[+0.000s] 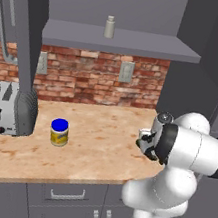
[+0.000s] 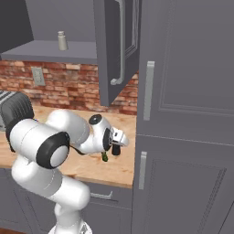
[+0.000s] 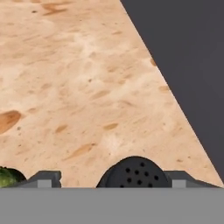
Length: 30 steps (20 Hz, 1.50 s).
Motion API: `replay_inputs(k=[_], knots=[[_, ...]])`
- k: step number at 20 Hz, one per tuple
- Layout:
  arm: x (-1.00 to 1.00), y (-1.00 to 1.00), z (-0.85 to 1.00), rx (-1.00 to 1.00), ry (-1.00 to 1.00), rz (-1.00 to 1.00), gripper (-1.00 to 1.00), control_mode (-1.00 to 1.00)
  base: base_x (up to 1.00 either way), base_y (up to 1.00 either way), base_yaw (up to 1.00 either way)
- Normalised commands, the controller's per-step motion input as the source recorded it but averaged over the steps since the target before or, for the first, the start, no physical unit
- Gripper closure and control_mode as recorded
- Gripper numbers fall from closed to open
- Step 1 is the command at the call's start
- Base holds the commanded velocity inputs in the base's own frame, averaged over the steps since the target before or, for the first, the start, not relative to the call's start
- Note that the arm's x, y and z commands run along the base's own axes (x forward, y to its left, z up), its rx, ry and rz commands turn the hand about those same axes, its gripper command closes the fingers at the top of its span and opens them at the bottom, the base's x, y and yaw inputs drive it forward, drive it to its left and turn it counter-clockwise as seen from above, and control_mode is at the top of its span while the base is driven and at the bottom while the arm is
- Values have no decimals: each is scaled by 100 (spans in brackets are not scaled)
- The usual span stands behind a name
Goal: There are various items on the counter. Only move the condiments/shakers into the cabinet.
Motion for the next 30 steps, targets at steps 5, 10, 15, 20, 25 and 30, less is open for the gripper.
replay_inputs(k=[5, 10, 15, 20, 25, 30], knots=[[-9, 0, 6, 0, -2, 0, 100, -100, 0, 0, 0], [-43, 5, 89, 1, -13, 0, 100, -100, 0, 0, 0], [-42, 35, 100, 0, -2, 0, 100, -100, 0, 0, 0], [-23, 50, 100, -2, 0, 0, 100, -100, 0, 0, 0], [-10, 63, 100, -7, 0, 0, 100, -100, 0, 0, 0], [-9, 39, 100, -10, 0, 0, 100, -100, 0, 0, 0]])
